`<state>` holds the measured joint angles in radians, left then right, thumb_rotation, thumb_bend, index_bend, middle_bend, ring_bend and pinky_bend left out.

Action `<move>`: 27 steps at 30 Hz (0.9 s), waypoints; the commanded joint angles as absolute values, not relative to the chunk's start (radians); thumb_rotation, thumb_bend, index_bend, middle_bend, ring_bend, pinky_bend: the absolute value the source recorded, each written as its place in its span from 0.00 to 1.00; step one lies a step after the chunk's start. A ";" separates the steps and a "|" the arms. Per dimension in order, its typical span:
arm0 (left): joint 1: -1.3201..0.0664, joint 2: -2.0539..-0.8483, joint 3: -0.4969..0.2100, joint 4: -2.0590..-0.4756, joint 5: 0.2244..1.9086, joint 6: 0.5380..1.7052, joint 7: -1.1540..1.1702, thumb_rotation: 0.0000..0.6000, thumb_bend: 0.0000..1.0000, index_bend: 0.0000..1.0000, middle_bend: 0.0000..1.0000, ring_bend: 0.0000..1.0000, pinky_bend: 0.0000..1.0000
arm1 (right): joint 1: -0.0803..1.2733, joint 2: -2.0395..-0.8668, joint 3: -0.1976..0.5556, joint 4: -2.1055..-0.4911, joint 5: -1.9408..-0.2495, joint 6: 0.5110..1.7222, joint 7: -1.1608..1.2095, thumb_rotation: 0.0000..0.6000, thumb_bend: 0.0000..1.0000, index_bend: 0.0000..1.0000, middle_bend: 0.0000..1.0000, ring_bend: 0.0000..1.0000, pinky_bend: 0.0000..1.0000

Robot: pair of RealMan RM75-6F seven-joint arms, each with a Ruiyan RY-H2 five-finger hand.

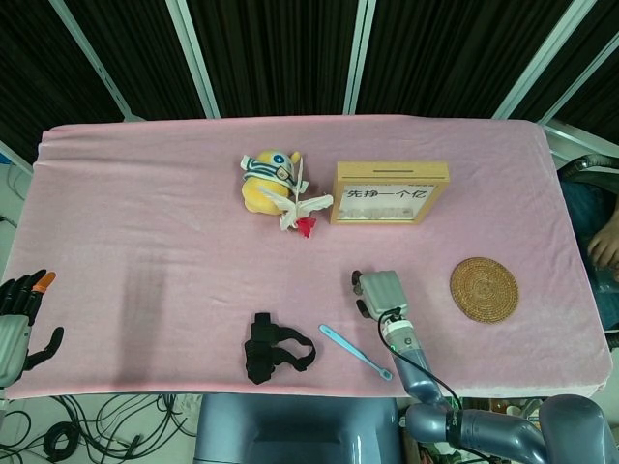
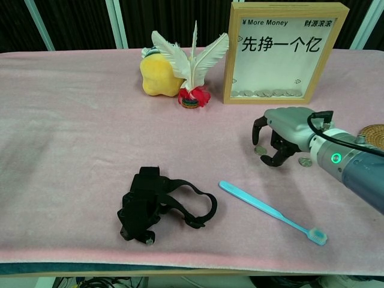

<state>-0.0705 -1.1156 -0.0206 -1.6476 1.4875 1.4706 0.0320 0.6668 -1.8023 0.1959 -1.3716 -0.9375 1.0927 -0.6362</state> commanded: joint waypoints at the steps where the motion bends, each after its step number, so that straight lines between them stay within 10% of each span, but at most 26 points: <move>1: -0.071 -1.115 -0.021 -1.647 1.487 1.470 0.031 1.00 0.41 0.03 0.03 0.00 0.00 | 0.667 -1.801 0.197 -1.370 -0.936 1.092 -0.635 1.00 0.32 0.41 0.98 1.00 1.00; 27: -0.071 -1.116 -0.020 -1.645 1.487 1.469 0.032 1.00 0.41 0.03 0.03 0.00 0.00 | 0.662 -1.800 0.193 -1.367 -0.932 1.091 -0.629 1.00 0.32 0.43 0.98 1.00 1.00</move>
<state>-0.0707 -1.1160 -0.0201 -1.6446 1.4875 1.4688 0.0320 0.6621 -1.7996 0.1924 -1.3671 -0.9324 1.0907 -0.6290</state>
